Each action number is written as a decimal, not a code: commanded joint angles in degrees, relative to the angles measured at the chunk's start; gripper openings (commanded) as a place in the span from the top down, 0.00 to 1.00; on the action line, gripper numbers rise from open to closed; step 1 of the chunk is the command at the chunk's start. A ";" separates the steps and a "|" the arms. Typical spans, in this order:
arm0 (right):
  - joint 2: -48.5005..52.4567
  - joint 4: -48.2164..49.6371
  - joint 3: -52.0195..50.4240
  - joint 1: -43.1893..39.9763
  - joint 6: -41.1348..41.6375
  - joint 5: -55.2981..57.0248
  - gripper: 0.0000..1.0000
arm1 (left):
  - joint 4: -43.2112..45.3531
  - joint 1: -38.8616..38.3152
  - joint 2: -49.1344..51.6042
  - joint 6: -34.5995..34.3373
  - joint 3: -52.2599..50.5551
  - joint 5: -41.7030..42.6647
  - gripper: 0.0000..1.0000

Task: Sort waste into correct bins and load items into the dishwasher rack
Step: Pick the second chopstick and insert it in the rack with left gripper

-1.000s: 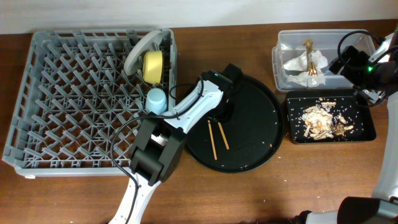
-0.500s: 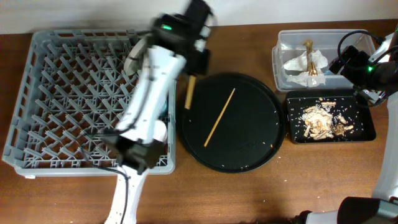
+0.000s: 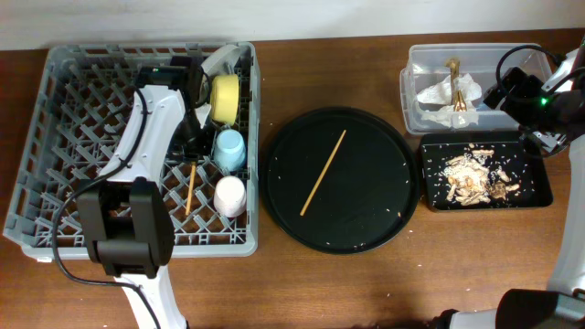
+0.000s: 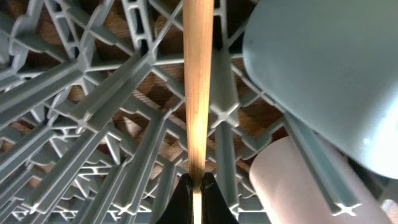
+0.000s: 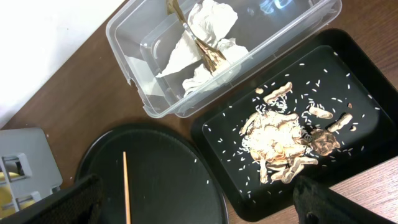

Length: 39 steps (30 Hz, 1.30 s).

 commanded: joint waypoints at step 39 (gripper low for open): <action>0.02 0.00 -0.09 -0.17 0.46 0.15 0.01 | 2.54 -31.47 15.87 -4.59 26.23 6.23 1.00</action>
